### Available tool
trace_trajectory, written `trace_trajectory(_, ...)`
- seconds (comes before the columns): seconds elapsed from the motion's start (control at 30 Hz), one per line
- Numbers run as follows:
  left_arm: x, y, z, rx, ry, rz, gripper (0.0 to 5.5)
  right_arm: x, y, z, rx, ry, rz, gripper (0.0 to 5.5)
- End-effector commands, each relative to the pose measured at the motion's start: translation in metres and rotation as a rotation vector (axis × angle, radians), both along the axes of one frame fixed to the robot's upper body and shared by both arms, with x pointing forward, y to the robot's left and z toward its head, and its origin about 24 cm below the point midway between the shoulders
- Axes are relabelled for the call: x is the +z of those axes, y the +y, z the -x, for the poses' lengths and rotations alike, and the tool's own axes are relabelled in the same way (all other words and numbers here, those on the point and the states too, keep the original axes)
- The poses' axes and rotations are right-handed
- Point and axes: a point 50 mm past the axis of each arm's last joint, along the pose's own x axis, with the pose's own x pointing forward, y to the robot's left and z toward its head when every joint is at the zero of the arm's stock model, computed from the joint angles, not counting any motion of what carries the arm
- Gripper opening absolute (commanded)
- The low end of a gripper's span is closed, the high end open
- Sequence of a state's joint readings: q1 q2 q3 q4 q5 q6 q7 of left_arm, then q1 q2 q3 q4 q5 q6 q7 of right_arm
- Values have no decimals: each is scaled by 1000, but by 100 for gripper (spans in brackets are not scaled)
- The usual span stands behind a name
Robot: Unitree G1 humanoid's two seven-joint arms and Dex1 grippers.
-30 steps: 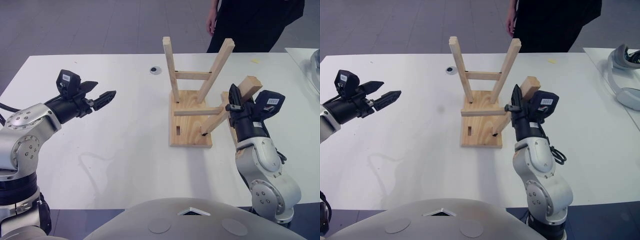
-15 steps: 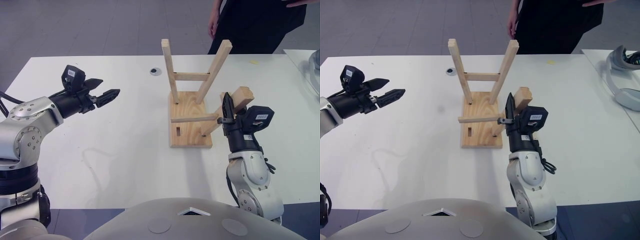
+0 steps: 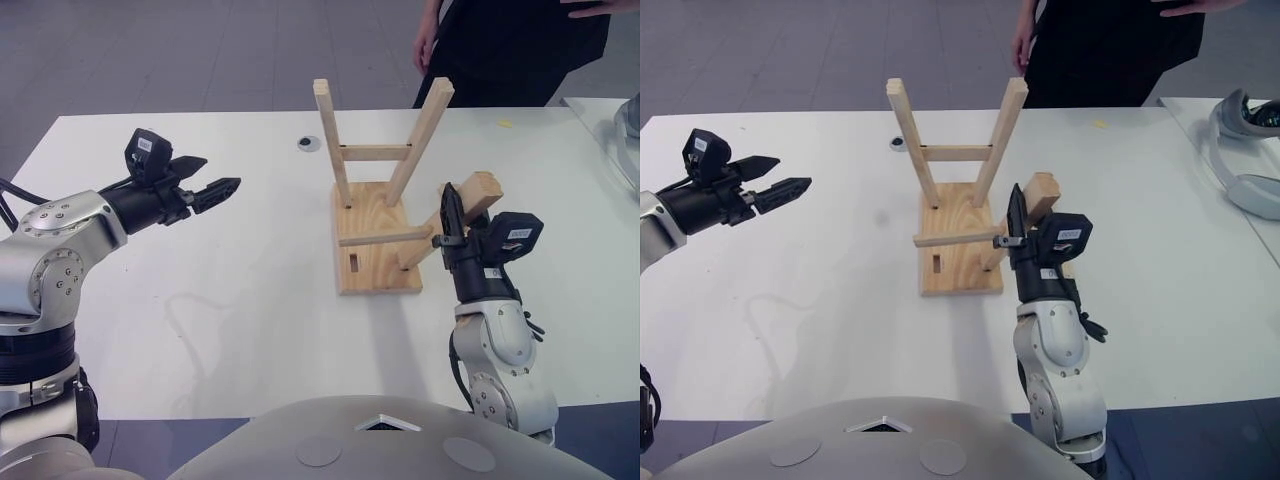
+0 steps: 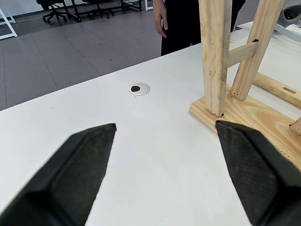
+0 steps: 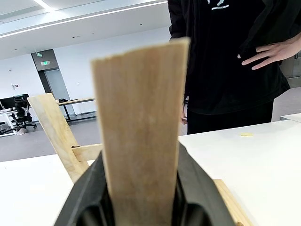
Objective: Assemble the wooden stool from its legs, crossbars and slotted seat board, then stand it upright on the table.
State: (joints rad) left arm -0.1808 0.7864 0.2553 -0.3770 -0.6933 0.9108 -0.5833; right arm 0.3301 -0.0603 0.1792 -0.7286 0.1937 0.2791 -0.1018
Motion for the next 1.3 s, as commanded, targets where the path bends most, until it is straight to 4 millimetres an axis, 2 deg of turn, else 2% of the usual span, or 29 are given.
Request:
trace_trajectory(0.03, 7, -2, -4, 11, -40, 1, 389, -82, -3, 10, 95, 482, 87, 104)
trace_trajectory(0.27, 4, -3, -3, 46, -67, 22, 389, -93, -20, 5, 129, 599, 93, 104)
trace_trajectory(0.4, 1, -3, 0, 67, -70, 31, 389, -95, -22, 6, 134, 632, 136, 104)
trace_trajectory(0.57, -4, -3, 7, 103, -74, 42, 389, -86, -27, -2, 133, 589, 139, 104)
trace_trajectory(0.7, -5, -4, 8, 115, -80, 48, 389, -70, -27, -11, 131, 515, 76, 104)
trace_trajectory(0.8, -5, -4, 7, 114, -85, 49, 389, -68, -26, -12, 127, 509, 67, 104)
trace_trajectory(0.83, -4, -4, 6, 112, -87, 49, 389, -68, -26, -12, 122, 512, 66, 141)
trace_trajectory(0.9, -4, -4, 5, 111, -88, 48, 389, -68, -26, -13, 115, 509, 64, 177)
trace_trajectory(1.13, -5, -4, 4, 118, -94, 45, 389, -64, -25, -21, 115, 467, 72, 281)
trace_trajectory(1.2, -6, -5, 4, 118, -96, 46, 389, -60, -24, -23, 118, 447, 59, 281)
trace_trajectory(1.3, -6, -6, 3, 115, -99, 47, 389, -32, -19, -34, 136, 284, -21, 281)
